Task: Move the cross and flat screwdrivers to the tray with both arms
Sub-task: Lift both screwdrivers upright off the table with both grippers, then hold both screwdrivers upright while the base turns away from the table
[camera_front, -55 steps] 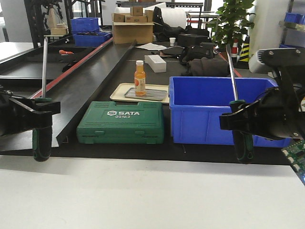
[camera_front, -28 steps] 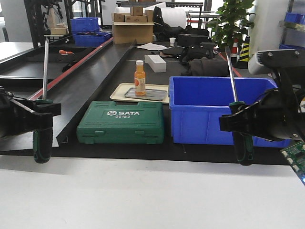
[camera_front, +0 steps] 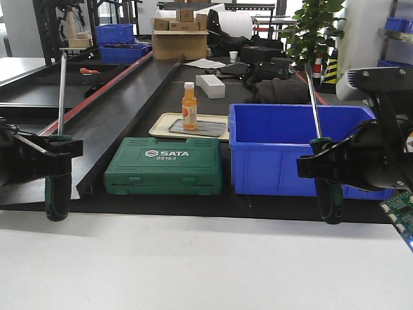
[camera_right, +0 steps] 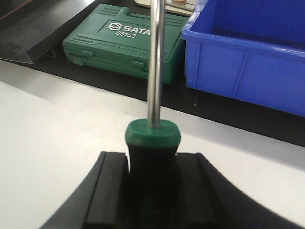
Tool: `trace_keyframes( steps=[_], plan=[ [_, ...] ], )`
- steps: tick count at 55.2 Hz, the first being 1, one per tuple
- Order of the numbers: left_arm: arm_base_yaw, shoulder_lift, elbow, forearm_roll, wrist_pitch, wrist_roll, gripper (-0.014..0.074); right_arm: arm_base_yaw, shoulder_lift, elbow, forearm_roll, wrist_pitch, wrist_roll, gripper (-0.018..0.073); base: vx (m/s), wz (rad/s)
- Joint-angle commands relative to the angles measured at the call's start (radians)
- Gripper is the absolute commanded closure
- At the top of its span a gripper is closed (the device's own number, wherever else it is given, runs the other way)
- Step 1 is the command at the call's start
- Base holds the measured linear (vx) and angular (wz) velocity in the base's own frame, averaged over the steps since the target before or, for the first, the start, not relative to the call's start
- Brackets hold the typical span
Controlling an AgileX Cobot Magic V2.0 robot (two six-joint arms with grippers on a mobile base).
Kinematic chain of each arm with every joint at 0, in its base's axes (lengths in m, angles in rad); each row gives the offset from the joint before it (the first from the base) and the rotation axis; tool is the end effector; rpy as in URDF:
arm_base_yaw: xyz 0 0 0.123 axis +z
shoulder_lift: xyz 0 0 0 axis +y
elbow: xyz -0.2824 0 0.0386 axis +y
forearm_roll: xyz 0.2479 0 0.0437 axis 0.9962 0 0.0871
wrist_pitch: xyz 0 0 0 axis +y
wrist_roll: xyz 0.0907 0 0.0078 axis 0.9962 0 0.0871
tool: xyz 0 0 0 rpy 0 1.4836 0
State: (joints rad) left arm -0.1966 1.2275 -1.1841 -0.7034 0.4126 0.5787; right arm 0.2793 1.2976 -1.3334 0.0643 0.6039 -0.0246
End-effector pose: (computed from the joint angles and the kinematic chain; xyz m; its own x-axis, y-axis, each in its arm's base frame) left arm 0.2654 -0.0770 0.4106 -0.3040 -0.0199 -0.9525 0.4098 0.8998 -0.1496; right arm 0.2757 0.0825 0.4158 -0.4523 -0.1003 -0.8862 -0.2939 0.9549 0.0420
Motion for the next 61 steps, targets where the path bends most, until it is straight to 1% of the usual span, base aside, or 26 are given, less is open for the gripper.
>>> trace_keyframes(
  steps=[1,32,61],
  plan=[
    [-0.005,-0.03,-0.035,-0.035,-0.069,0.0,0.0593,-0.002,-0.031,-0.036,0.0,-0.084,-0.005,0.0567,0.0,0.01],
    [-0.005,-0.03,-0.035,-0.035,-0.069,0.0,0.0593,-0.002,-0.031,-0.036,0.001,-0.085,-0.005,0.0567,-0.06,-0.01],
    [-0.005,-0.03,-0.035,-0.035,-0.073,0.0,0.0594,-0.002,-0.031,-0.036,0.001,-0.086,-0.005,0.0567,-0.22,-0.14]
  ],
)
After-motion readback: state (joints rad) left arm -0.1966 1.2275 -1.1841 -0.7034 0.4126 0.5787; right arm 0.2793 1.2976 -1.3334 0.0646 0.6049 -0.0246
